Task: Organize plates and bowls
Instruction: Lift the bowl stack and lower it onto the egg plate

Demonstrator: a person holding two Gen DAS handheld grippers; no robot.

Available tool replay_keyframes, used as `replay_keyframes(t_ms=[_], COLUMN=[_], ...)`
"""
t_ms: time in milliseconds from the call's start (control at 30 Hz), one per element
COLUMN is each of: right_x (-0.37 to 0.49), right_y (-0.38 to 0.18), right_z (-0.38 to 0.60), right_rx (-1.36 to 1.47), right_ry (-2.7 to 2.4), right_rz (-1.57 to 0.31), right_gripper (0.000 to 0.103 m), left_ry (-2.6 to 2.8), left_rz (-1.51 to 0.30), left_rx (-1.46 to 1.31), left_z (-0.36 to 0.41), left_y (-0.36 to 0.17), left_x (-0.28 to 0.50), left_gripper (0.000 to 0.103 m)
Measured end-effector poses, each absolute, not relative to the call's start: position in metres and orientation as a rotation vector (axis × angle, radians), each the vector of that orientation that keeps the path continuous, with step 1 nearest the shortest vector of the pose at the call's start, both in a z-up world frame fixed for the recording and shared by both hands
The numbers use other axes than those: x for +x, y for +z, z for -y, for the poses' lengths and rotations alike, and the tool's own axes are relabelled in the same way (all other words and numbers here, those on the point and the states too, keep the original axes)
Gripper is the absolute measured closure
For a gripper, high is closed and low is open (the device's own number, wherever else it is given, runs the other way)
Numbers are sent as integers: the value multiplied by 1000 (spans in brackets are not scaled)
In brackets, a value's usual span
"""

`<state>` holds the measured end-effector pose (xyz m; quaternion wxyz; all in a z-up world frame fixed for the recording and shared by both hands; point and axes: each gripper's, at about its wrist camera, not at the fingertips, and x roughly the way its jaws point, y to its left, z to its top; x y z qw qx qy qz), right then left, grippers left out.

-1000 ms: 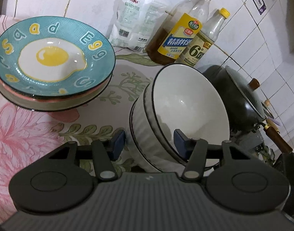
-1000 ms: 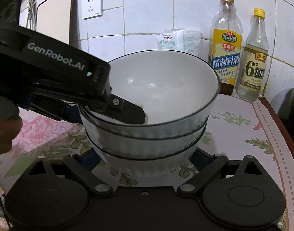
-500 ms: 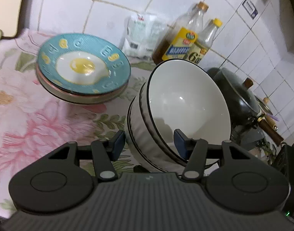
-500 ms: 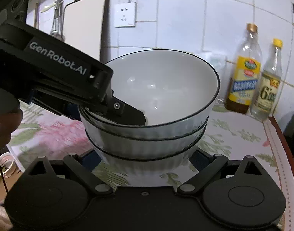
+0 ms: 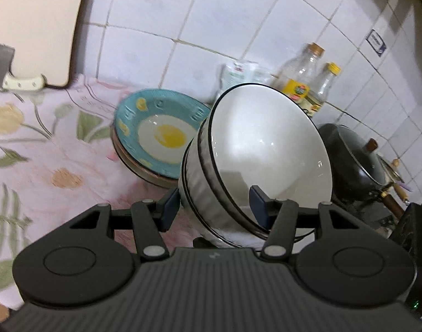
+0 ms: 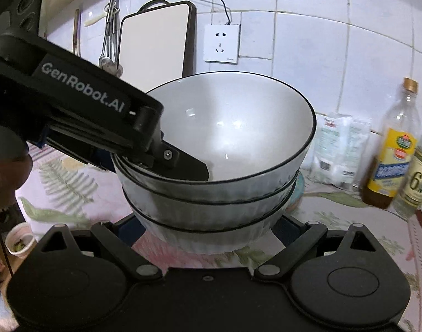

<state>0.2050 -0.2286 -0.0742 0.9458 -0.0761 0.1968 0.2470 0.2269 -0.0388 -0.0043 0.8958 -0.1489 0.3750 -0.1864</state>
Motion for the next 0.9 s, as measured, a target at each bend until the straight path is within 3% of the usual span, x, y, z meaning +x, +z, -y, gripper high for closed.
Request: replay_keyframes(t_ms=[367, 900], right_x=[264, 350], right_y=[-48, -82], right_z=[194, 197], right_rx=[-158, -116], right_ry=[551, 569], right_rz=[-388, -472], right_gripper=[5, 5], left_ry=[-347, -316], left_rz=[-770, -773], left_rx=[-350, -352], left_z=[2, 11], left_y=[12, -39], left_x=[291, 370], left_gripper=[50, 50])
